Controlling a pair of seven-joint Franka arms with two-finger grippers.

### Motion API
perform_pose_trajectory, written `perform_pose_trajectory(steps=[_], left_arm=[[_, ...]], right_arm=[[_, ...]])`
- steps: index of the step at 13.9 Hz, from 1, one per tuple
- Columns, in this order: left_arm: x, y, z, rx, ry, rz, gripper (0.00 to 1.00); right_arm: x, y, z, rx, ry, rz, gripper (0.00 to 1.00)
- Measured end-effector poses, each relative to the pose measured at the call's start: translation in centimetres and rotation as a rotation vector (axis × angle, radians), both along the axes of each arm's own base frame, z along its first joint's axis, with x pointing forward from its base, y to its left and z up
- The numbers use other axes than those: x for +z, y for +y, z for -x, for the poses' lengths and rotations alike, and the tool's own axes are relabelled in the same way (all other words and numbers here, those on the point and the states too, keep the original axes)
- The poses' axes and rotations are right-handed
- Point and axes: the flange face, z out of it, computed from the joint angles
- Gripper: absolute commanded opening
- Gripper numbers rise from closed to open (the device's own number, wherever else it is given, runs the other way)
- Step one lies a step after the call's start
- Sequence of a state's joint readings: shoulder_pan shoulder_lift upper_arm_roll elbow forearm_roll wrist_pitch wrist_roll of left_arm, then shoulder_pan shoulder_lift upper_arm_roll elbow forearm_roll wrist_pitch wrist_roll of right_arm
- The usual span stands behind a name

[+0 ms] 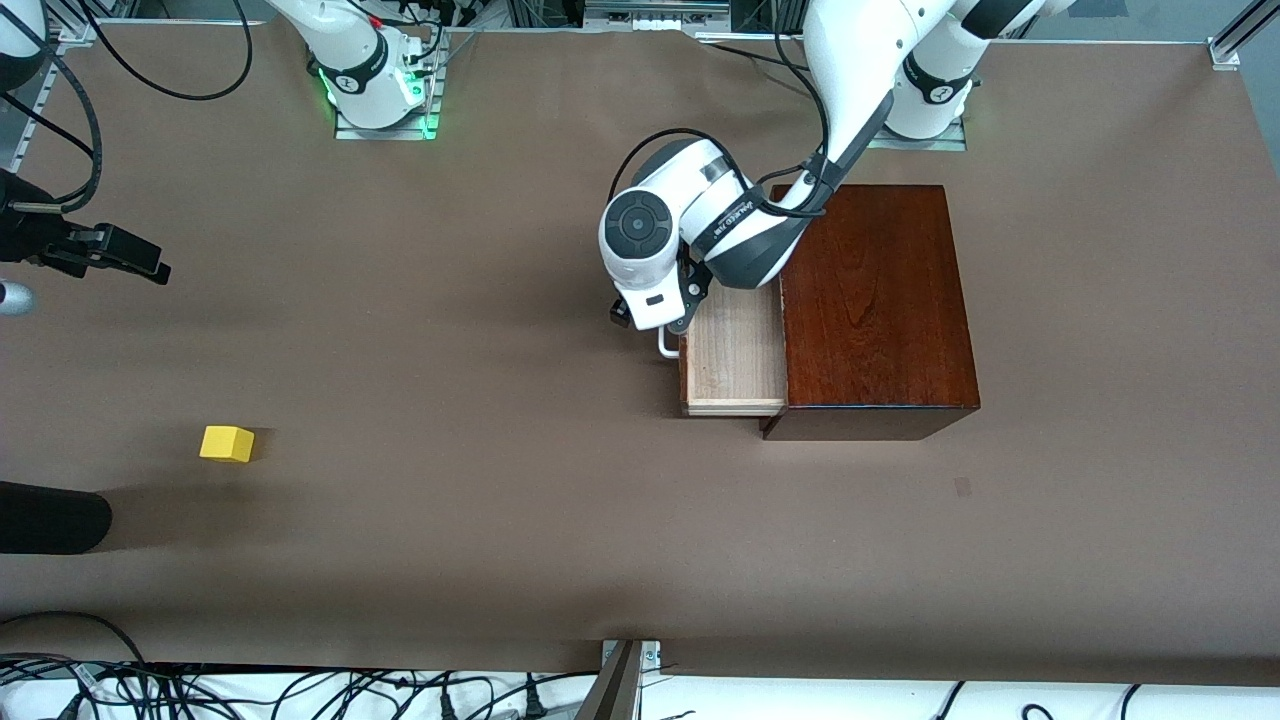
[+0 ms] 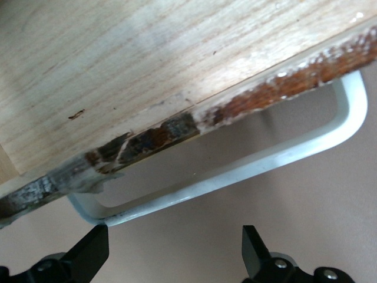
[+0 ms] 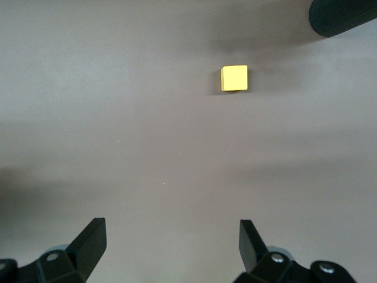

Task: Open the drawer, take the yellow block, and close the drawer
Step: 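Push the drawer handle into the box with the left gripper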

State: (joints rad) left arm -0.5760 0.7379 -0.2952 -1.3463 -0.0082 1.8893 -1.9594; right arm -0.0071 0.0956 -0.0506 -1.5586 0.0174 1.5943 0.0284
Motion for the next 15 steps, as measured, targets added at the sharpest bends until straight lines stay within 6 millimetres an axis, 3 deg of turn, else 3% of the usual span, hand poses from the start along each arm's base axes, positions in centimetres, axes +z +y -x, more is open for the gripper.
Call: perform_pose_trajectory(steps=[6, 13, 15], left_arm=[[-0.1, -0.2, 0.3, 0.081, -0.027, -0.060, 1.00], [2.6, -0.7, 0.5, 0.163, -0.066, -0.072, 1.00], [2.1, -0.4, 0.4, 0.138, -0.106, -0.117, 1.00]], right_arm=[[0.0, 0.3, 0.0, 0.005, 0.000, -0.001, 1.00], [0.0, 0.3, 0.0, 0.005, -0.001, -0.001, 1.00], [0.0, 0.3, 0.0, 0.005, -0.001, -0.001, 1.00]])
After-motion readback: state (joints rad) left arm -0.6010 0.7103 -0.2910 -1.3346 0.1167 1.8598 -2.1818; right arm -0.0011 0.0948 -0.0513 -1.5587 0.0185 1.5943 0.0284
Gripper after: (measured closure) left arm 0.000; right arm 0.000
